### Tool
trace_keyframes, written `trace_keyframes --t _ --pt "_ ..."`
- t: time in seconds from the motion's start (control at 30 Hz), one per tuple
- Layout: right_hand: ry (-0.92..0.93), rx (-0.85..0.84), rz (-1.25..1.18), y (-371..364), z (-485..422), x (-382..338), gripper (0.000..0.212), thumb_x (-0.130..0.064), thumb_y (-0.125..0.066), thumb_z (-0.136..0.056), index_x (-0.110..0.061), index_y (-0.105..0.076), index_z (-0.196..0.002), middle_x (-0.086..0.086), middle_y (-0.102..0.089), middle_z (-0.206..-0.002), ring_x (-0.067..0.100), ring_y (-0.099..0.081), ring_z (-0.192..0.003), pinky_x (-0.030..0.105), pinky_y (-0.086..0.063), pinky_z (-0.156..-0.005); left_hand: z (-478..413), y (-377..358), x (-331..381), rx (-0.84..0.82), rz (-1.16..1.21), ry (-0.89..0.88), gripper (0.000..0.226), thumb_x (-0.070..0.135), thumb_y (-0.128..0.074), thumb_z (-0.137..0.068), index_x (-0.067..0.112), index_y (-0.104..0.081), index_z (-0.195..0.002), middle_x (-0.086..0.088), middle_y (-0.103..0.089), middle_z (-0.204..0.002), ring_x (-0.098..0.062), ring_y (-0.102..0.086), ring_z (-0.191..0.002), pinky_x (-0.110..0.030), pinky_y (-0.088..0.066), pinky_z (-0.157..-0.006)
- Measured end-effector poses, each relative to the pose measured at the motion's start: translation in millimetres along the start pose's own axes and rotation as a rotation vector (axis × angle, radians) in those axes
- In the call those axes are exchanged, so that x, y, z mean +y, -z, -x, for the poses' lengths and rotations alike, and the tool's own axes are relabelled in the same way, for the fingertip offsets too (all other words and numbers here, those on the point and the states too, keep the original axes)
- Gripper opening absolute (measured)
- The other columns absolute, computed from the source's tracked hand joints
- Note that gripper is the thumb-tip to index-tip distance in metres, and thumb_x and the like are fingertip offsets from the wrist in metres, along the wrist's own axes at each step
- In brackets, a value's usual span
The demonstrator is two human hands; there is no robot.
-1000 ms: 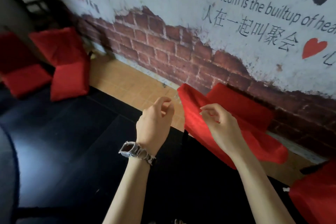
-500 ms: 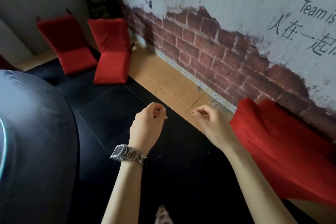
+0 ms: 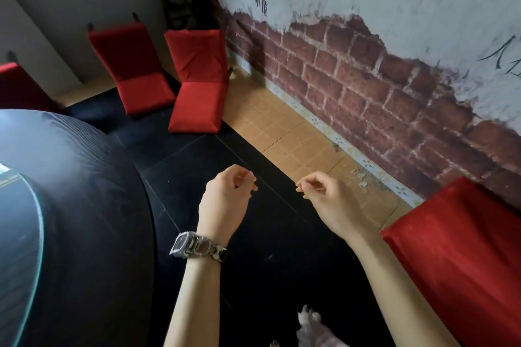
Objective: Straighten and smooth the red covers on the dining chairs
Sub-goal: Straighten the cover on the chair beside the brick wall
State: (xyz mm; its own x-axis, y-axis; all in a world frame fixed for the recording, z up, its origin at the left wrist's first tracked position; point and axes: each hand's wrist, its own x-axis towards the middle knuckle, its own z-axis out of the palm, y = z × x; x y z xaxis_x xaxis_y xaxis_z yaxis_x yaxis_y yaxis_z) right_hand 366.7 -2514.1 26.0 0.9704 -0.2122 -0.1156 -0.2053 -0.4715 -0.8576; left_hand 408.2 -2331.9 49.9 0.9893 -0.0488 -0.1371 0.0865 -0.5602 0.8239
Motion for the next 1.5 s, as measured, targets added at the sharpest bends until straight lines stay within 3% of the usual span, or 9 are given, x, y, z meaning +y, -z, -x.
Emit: trace_keyframes --t 0.33,0.8,1.0,1.3,1.5 --pt "0.013 -0.058 0.032 7 -132 2 0.015 -0.024 -0.052 -0.096 -0.025 -0.064 -0.086 -0.014 -0.066 -0.085 -0.005 -0.059 -0.077 0.001 -0.039 -0.057 -106 -19 16 0.050 0.019 0.089 0.017 0.024 -0.051 -0.095 0.023 -0.064 -0.085 0.011 -0.068 -0.076 -0.008 -0.066 -0.078 -0.043 -0.055 -0.082" --pt "0.051 -0.192 0.031 15 -274 -23 0.015 -0.024 -0.050 -0.097 -0.024 -0.063 -0.089 -0.011 -0.066 -0.089 0.005 -0.062 -0.084 0.013 -0.047 -0.070 -235 -26 52 0.132 0.032 0.166 0.019 0.026 -0.050 -0.094 0.030 -0.063 -0.081 0.013 -0.068 -0.074 -0.003 -0.066 -0.075 -0.039 -0.055 -0.083" --pt "0.022 -0.186 0.057 -17 -314 -39 0.014 -0.023 -0.051 -0.097 -0.020 -0.064 -0.091 -0.011 -0.065 -0.086 0.004 -0.061 -0.080 0.003 -0.043 -0.059 -287 -10 43 0.067 0.016 0.168 0.019 0.024 -0.050 -0.094 0.028 -0.063 -0.081 0.012 -0.068 -0.075 -0.008 -0.066 -0.077 -0.041 -0.054 -0.084" --pt "-0.026 -0.191 0.093 -91 -396 -94 0.014 -0.025 -0.052 -0.096 -0.022 -0.065 -0.093 -0.010 -0.065 -0.088 0.011 -0.064 -0.083 0.004 -0.041 -0.058 -396 63 15 -0.016 -0.077 0.131 0.019 0.025 -0.048 -0.092 0.029 -0.062 -0.081 0.009 -0.069 -0.082 -0.016 -0.065 -0.081 -0.041 -0.052 -0.085" --pt "-0.042 -0.142 0.108 -136 -445 -129 0.013 -0.026 -0.052 -0.095 -0.023 -0.063 -0.090 -0.011 -0.066 -0.084 0.005 -0.062 -0.081 0.011 -0.044 -0.064 -457 107 -2 -0.043 -0.079 0.121 0.018 0.025 -0.047 -0.093 0.026 -0.064 -0.087 0.010 -0.069 -0.083 -0.017 -0.065 -0.086 -0.041 -0.051 -0.087"
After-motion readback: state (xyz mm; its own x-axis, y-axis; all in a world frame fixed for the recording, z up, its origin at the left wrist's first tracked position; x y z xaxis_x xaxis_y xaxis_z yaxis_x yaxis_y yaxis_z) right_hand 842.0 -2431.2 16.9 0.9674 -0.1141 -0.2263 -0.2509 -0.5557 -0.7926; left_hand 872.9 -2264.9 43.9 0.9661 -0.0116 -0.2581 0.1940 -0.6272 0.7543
